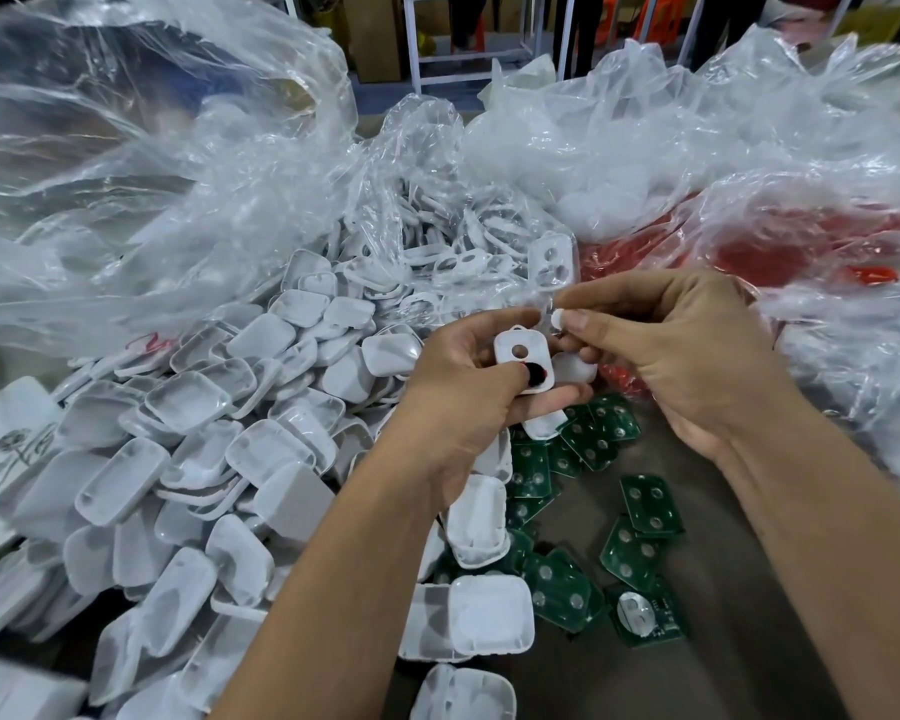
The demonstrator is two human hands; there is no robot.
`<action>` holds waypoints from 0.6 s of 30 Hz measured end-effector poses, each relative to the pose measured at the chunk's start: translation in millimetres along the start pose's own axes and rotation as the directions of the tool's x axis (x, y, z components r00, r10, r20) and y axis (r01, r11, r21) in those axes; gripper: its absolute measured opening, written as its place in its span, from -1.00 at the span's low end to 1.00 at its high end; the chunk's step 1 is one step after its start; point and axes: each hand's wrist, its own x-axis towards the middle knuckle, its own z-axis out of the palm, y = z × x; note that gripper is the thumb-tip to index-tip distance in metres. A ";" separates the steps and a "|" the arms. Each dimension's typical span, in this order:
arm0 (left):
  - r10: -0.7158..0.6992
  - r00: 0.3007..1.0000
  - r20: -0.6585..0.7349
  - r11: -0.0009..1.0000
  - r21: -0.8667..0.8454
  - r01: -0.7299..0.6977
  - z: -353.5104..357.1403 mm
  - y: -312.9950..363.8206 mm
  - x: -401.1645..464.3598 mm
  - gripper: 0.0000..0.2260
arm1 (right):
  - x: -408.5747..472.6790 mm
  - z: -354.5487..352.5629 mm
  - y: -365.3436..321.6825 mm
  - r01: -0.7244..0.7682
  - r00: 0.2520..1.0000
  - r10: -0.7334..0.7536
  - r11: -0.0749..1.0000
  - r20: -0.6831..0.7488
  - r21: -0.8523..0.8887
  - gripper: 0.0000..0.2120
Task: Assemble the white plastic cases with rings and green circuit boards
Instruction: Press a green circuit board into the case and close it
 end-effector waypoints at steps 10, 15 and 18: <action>0.030 1.000 -0.003 0.997 0.077 -0.030 5.0 -1.1 -1.4 -0.62 | -6.7 10.8 -2.6 0.293 0.947 -0.320 0.824 0.027 -0.485 -0.80; 0.052 0.998 -0.022 0.991 0.122 -0.049 4.1 -4.6 0.1 -0.66 | -8.5 16.8 2.0 0.309 0.942 -0.331 0.772 0.063 -0.556 -0.75; 0.050 0.998 -0.025 0.988 0.149 -0.046 3.6 -5.4 0.6 -0.66 | -8.8 16.3 2.8 0.290 0.945 -0.326 0.774 0.039 -0.563 -0.81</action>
